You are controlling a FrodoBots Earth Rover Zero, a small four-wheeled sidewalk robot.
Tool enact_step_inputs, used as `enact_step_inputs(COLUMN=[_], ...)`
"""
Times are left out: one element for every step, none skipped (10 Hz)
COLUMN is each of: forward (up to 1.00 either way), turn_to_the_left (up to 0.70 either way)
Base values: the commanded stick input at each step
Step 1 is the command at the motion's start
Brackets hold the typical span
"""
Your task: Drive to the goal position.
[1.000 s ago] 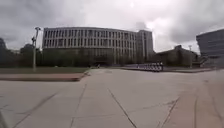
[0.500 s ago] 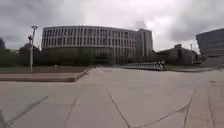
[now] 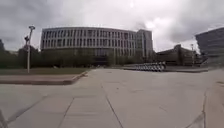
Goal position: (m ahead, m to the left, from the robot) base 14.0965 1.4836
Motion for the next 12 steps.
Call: enact_step_inputs(forward=[0.70,0.70,0.70,0.70,0.70,0.70,0.70,0.70,0.70,0.70,0.70,0.70], turn_to_the_left=[0.00,0.00,0.00,0.00,0.00,0.00,0.00,0.00,0.00,0.00,0.00,0.00])
